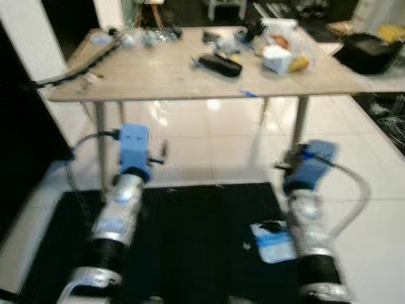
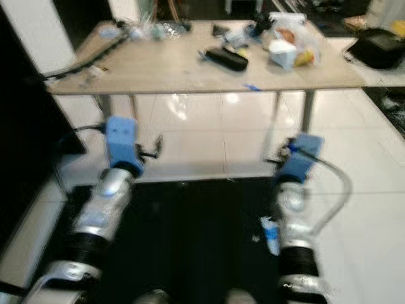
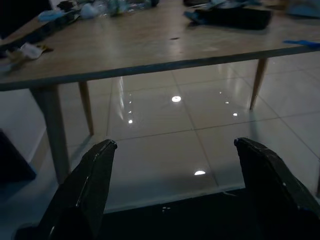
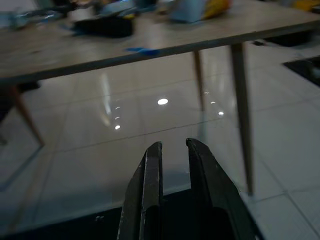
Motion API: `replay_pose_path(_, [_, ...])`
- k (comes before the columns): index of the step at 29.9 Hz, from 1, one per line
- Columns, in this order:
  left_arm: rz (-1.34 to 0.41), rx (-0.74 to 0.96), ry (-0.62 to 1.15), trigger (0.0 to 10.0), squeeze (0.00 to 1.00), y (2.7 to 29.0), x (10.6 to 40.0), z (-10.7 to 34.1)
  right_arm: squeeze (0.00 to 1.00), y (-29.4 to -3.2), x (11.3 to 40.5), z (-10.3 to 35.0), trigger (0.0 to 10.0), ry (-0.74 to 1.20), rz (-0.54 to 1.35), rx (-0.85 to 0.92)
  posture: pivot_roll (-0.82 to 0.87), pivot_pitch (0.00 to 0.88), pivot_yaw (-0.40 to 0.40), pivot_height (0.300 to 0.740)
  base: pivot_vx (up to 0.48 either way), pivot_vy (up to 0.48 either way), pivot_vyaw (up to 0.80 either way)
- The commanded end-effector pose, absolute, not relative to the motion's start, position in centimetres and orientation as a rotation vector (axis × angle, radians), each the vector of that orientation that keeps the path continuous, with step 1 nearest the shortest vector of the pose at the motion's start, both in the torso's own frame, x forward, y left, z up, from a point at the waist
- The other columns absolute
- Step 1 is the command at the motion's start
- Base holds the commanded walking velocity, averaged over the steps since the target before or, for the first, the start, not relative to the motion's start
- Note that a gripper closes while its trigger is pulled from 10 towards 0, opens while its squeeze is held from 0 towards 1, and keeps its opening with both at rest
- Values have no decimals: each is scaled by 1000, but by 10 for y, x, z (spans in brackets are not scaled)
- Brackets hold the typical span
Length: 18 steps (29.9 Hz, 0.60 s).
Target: Picking trash to rubbish bin
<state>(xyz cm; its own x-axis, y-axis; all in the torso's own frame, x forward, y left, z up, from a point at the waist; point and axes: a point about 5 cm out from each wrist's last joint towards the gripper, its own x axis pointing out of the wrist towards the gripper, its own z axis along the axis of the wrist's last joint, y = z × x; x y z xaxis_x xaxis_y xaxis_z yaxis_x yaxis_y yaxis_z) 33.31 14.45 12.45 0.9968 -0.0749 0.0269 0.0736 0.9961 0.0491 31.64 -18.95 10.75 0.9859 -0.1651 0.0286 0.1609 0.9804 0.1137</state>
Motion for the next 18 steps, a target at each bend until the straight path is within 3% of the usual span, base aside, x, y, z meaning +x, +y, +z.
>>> replay_pose_path(1, [-94,52,-20,10000,0,141,330,122,0,-195,317,119,10000,-76,-169,98,-114,18,25,740,330,0,0])
replay_pose_path(18, [-123,60,-46,10000,0,135,331,130,0,-197,321,138,10000,-150,-155,66,-115,21,18,740,329,0,0])
